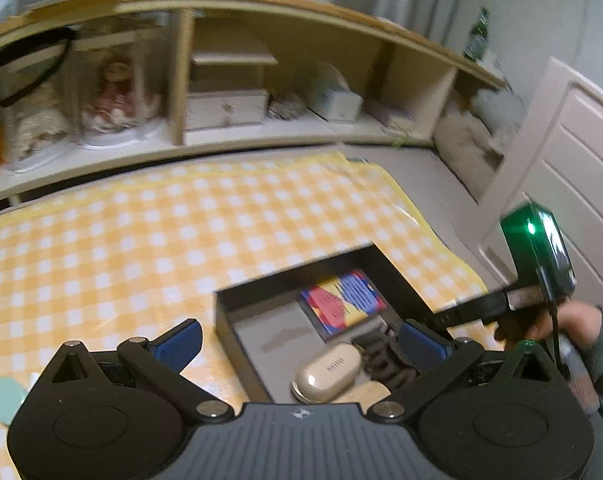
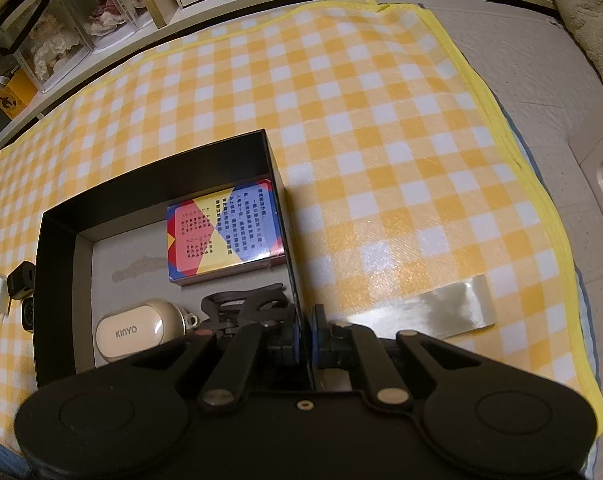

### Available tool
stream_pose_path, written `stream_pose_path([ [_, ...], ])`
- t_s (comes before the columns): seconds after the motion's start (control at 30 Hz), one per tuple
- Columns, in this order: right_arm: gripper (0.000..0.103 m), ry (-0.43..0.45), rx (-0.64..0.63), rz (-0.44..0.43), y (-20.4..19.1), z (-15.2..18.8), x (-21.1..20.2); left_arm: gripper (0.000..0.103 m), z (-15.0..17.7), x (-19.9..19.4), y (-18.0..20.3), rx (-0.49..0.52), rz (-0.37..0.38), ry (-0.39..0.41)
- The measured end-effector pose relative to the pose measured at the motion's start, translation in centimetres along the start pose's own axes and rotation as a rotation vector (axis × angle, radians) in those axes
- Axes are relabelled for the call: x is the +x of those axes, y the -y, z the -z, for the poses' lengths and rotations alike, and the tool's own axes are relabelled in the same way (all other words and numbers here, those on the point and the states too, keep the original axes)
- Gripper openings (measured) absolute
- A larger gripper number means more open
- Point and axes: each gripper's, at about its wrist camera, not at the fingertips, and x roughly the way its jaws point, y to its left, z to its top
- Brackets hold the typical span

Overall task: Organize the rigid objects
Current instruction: 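Move the left gripper to the black charger plug on the cloth, then close the left gripper on the black charger plug and lift it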

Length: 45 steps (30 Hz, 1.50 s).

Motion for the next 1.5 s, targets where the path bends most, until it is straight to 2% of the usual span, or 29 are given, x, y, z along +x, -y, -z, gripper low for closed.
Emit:
stream_pose_path([
  [0.17, 0.006, -0.004, -0.003, 0.004, 0.2, 0.0, 0.1, 0.103, -0.1, -1.5, -2.7, -0.044, -0.072, 0.053],
  [0.4, 0.006, -0.005, -0.003, 0.004, 0.2, -0.1, 0.2, 0.103, -0.3, -1.6, -7.5, -0.108, -0.185, 0.051],
  [0.5, 0.006, -0.005, -0.003, 0.005, 0.1, -0.1, 0.2, 0.103, -0.3, -1.0, -9.3, -0.122, -0.209, 0.012],
  [0.6, 0.006, -0.005, -0.004, 0.004, 0.1, -0.1, 0.2, 0.102, 0.2, 0.3, -11.2, -0.191, -0.198, -0.05],
  [0.77, 0.006, -0.005, -0.004, 0.004, 0.1, -0.1, 0.1, 0.083, 1.5, 2.5, -13.4, -0.362, -0.185, -0.165],
  [0.83, 0.006, -0.005, -0.004, 0.004, 0.1, -0.1, 0.1, 0.081, 2.2, 3.3, -13.9, -0.413, -0.182, -0.198],
  [1.0, 0.006, -0.005, -0.004, 0.004, 0.1, -0.1, 0.1, 0.079, 3.4, 4.6, -14.6, -0.478, -0.232, -0.228],
  [1.17, 0.006, -0.005, -0.004, 0.004, 0.1, -0.1, 0.1, 0.079, 3.8, 5.3, -15.5, -0.522, -0.277, -0.216],
  [1.33, 0.006, -0.005, -0.004, 0.004, 0.1, -0.1, 0.1, 0.079, 3.6, 6.3, -15.5, -0.473, -0.313, -0.212],
  [1.5, 0.006, -0.005, -0.004, 0.004, 0.1, -0.1, 0.1, 0.069, 3.4, 6.8, -14.7, -0.386, -0.334, -0.237],
])
